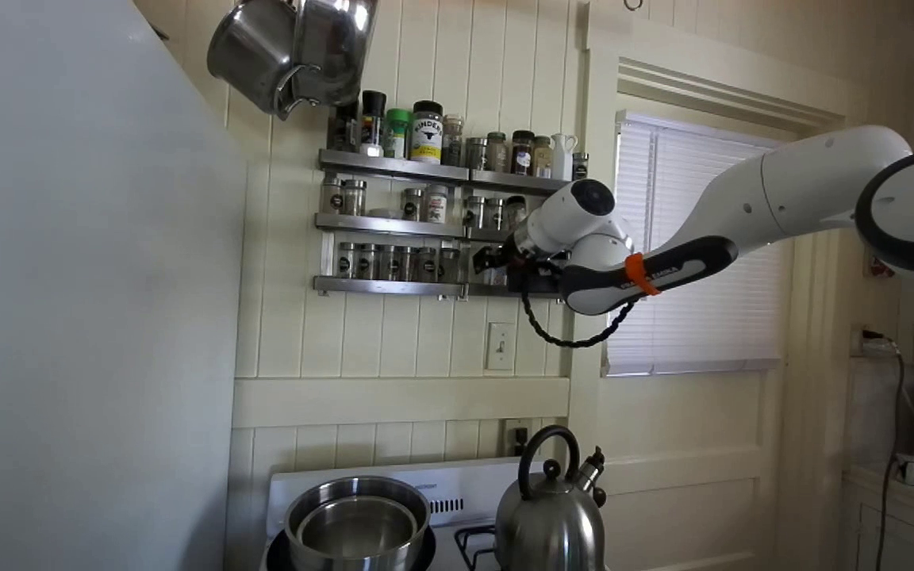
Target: Pour some spice into the silver bowl
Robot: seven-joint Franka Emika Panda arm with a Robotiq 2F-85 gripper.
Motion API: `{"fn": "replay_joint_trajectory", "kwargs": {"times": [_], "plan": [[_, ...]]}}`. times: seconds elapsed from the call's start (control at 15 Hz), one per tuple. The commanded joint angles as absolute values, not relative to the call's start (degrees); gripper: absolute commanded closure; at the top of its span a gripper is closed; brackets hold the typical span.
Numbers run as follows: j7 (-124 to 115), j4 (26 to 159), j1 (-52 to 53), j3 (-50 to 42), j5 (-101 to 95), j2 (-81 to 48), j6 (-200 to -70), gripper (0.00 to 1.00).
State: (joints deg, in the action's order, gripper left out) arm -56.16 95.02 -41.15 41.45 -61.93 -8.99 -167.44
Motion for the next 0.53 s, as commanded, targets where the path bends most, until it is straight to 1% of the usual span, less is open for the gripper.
{"fn": "replay_joint_trajectory", "kwargs": {"times": [0.0,0.2,0.33,0.4,0.47], "plan": [[-51.8,97.2,-42.1,43.2,-56.4,-7.7,-166.2,0.00],[-48.0,98.6,-42.6,43.8,-53.0,-5.6,-163.8,0.00],[-44.7,99.8,-42.9,44.3,-49.3,-3.2,-159.1,0.00],[-39.7,100.5,-31.5,32.1,-42.4,-0.8,-158.1,0.00],[-36.8,100.8,-29.1,29.9,-38.7,0.1,-155.9,0.00]]}}
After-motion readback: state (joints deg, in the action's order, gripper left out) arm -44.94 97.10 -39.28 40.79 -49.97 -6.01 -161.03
